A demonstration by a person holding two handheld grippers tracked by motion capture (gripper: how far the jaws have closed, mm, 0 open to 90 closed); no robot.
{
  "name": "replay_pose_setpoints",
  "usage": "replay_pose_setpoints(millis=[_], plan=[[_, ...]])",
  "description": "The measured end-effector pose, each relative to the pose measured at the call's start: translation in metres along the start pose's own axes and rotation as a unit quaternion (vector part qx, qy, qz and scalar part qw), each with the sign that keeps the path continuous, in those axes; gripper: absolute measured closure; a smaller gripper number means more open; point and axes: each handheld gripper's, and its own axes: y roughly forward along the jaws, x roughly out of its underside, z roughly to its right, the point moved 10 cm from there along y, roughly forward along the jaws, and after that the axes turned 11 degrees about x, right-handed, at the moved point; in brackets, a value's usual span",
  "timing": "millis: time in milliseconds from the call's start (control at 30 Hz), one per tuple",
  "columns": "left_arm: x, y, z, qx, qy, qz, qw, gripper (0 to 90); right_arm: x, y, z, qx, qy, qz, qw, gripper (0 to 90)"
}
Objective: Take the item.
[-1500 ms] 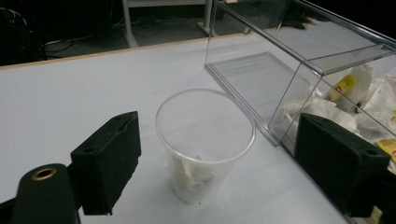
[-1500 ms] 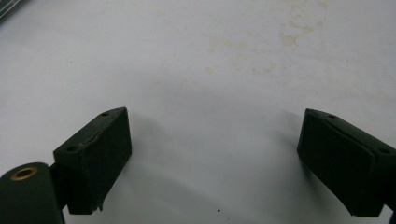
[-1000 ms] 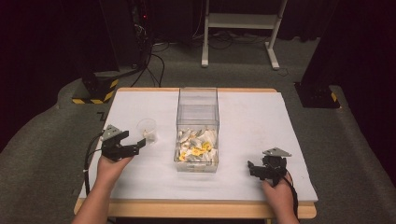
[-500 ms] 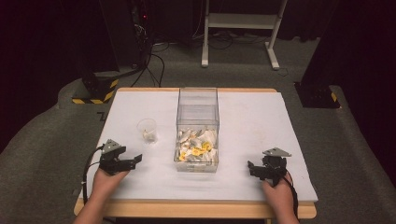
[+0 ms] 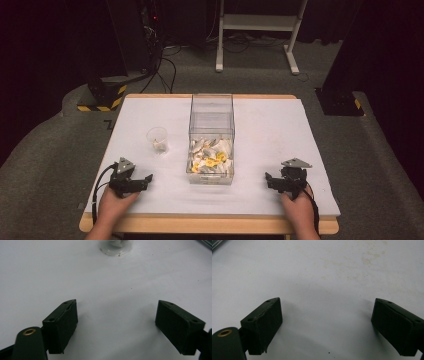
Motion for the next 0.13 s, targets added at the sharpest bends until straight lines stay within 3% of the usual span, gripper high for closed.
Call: replay_pose_setpoints(millis=[133], plan=[[0.0,0.0001,0.0,-0.001,0.001,0.0,1.0,18.5,-0.0001,0.0001,0.0001,0.001,-0.001,0.001,1.0,9.7]])
